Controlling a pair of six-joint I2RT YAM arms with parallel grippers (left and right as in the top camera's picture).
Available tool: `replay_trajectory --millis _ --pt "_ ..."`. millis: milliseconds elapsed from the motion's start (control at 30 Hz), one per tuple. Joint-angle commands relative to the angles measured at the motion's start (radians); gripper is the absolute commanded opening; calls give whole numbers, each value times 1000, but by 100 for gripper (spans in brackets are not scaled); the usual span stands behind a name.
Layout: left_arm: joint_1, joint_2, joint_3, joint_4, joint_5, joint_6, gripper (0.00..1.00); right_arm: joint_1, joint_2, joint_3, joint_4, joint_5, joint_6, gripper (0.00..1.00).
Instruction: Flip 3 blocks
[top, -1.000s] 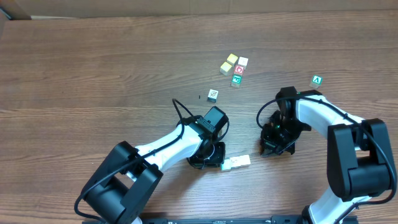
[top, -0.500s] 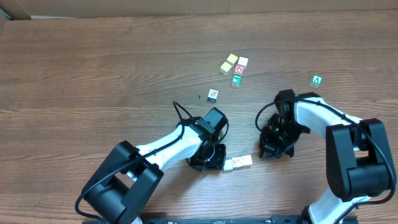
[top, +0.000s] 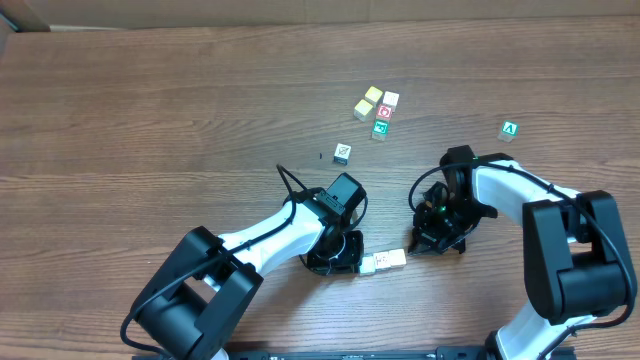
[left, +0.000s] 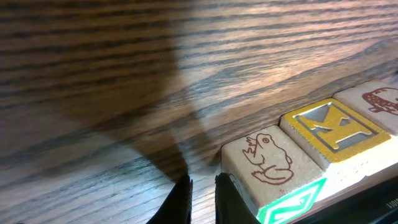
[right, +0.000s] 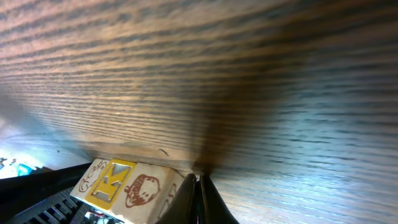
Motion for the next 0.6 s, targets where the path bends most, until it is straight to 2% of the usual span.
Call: replay_trajectory --millis 0,567 --pt "-12 73 -54 26 -93 -21 9 27 5 -13 2 10 -2 4" --pt "-11 73 -54 66 -114 -31 9 76 5 -13 -19 11 17 4"
